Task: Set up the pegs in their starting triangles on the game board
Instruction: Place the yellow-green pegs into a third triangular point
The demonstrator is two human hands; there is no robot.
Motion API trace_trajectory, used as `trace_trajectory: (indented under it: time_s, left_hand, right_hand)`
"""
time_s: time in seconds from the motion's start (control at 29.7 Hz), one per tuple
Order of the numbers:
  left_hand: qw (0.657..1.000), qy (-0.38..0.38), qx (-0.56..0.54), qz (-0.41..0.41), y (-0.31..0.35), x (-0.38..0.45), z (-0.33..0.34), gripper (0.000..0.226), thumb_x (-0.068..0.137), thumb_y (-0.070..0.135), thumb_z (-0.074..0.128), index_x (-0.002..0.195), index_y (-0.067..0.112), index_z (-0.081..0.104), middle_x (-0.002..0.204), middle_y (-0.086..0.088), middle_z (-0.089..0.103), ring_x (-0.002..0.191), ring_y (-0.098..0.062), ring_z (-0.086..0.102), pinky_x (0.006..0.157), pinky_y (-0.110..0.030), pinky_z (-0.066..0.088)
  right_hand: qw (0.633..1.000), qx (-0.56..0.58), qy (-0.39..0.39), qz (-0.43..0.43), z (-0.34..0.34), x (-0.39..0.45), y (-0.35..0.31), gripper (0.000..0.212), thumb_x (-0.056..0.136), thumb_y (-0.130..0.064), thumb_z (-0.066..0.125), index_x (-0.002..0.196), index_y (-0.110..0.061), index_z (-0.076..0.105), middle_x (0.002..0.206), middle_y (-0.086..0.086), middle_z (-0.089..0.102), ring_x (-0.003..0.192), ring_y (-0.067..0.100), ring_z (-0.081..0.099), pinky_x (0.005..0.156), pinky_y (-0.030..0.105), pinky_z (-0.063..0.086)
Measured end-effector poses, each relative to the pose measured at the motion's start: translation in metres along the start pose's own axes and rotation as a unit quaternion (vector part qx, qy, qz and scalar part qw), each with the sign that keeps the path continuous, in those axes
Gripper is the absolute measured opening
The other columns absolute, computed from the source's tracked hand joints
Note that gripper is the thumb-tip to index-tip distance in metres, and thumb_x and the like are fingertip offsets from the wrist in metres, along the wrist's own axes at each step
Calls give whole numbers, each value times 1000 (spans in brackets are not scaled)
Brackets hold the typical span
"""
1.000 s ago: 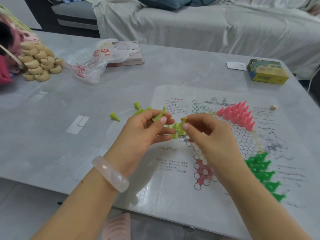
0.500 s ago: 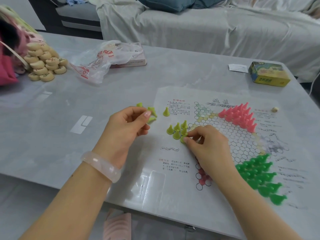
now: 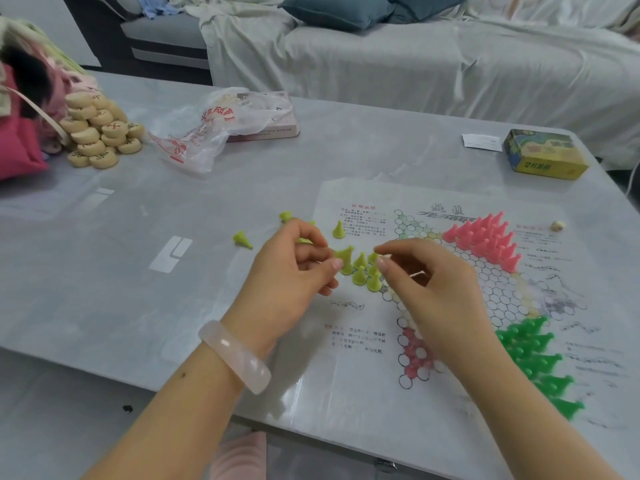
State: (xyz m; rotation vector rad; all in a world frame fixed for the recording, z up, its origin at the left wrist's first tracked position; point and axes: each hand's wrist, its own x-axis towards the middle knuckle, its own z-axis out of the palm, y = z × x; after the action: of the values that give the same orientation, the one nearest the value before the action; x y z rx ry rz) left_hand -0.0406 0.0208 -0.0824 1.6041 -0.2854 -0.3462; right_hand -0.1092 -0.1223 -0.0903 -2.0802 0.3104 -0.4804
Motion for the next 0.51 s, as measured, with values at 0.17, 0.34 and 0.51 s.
trace_trajectory:
  time_s: [0.17,0.34,0.51]
  left_hand:
    - [999,-40,-9,-16,-2,-2,10,26,81,-6,59,76,13,41,76,-11,64,47,-10,56,49,-19,47]
    - [994,8,107,30,-5,10,1,18,81,5,62,76,19,51,69,4,66,55,-11,57,57,-22,46]
    - [877,100,443,155,-22,29,-22,17,81,9,62,94,16,70,98,-1,61,83,-23,53,71,-30,43]
  right_hand:
    - [997,63,-46,2,3,0,-5,14,80,-19,66,82,-33,68,81,-12,67,76,3,60,67,13,46]
    - [997,77,-10,9,-2,4,-2,11,81,-18,65,81,-29,68,78,-12,68,71,0,60,65,10,45]
    - [991,84,80,63,-20,15,7,9,84,-20,61,84,-28,65,79,-10,67,73,1,60,72,20,50]
